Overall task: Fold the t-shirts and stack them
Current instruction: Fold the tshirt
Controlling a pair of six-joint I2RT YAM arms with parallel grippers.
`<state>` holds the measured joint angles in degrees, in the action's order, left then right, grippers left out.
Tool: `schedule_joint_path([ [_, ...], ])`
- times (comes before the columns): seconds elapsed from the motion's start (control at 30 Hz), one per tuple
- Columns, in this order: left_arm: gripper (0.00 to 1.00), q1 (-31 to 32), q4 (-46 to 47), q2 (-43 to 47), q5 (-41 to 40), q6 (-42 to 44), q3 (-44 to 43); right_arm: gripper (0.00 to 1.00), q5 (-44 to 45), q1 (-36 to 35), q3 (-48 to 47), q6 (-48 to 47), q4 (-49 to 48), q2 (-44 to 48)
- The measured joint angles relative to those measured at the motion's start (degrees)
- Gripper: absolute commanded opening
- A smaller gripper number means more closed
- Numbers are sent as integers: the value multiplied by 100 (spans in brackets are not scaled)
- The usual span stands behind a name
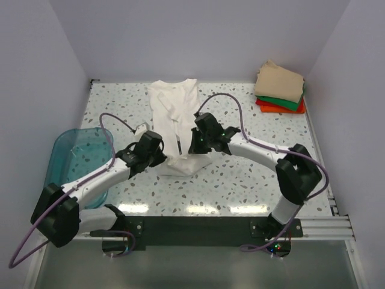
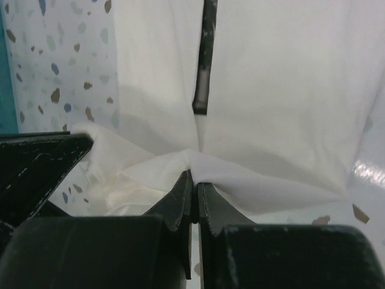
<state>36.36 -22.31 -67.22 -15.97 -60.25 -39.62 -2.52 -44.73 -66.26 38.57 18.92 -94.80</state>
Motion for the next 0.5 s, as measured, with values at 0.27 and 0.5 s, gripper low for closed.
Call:
schedule_joint_path([
  [0.27,0,-1204,640,-1443,570,717,-968,0,-120,754,-1617,-157,76,-1593],
  [0.5,0,-1917,981,-2549,1038,1040,-1840,0,-306,1209,-2841,-249,70,-2505],
])
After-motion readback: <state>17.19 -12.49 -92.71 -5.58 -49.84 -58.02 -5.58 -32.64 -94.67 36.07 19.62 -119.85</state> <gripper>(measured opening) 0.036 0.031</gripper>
